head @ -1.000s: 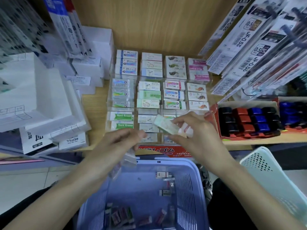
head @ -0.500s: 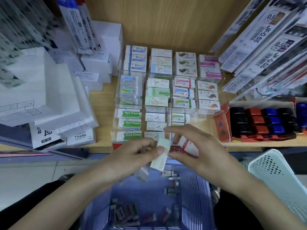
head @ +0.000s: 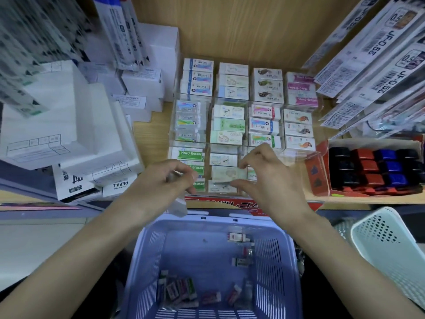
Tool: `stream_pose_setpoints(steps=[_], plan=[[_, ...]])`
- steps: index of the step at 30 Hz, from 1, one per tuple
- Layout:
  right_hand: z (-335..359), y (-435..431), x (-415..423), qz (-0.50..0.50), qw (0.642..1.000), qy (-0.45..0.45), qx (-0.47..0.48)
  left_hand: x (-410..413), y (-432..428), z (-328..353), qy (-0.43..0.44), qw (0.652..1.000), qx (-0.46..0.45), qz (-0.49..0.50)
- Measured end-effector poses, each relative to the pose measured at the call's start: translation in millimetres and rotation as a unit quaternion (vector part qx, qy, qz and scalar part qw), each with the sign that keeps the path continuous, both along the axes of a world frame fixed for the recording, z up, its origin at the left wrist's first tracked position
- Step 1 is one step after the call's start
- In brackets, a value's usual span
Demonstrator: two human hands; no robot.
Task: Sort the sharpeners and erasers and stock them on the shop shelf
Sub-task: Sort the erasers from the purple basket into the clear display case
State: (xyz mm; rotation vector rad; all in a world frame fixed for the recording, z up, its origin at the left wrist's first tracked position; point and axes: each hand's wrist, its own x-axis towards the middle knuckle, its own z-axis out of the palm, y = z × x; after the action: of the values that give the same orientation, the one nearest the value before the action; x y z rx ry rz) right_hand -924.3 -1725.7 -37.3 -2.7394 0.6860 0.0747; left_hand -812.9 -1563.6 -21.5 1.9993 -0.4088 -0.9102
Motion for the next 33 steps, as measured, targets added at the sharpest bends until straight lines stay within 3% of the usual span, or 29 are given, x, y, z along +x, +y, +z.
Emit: stream_pose_setpoints(steps=[4,7,10,12,14,17,19,25,28,30,33], plan=[[-3,11,10,0.027,0.995,0.078,-0.047,-1,1,0,0.011,0.999,-0.018,0.039],[-3,8,10,0.045,0.993,0.101,-0.034,2,-10,-5,0.111,0.984,-0.006,0.14],[4,6,5,0.05,0.988,-0.002,0.145,1,-14,-5,0.168,0.972,-0.012,0.161],[13,9,0,0.017,0.938,-0.078,0.339,-2,-7,-3,0.137,0.981,-0.042,0.131],[21,15,0,-0.014,0.857,-0.158,0.491,-4,-1,1,0.089,0.991,-0.075,0.071],[20,22,4,-0.043,0.769,-0.255,0.584,-10,-2,11,0.068,0.992,-0.096,-0.047],[21,26,7,-0.052,0.751,-0.276,0.598,-14,-5,12,0.087,0.991,-0.085,-0.055],[17,22,5,-0.04,0.744,-0.287,0.602,-14,-6,8,0.121,0.983,-0.128,-0.039],[15,20,2,-0.051,0.718,-0.268,0.641,-15,-6,6,0.142,0.982,-0.12,-0.037],[18,14,1,-0.042,0.692,-0.247,0.677,-14,-5,4,0.213,0.969,-0.127,-0.009],[25,3,-1,-0.032,0.677,-0.229,0.699,-9,-3,7,0.37,0.913,-0.174,0.013]])
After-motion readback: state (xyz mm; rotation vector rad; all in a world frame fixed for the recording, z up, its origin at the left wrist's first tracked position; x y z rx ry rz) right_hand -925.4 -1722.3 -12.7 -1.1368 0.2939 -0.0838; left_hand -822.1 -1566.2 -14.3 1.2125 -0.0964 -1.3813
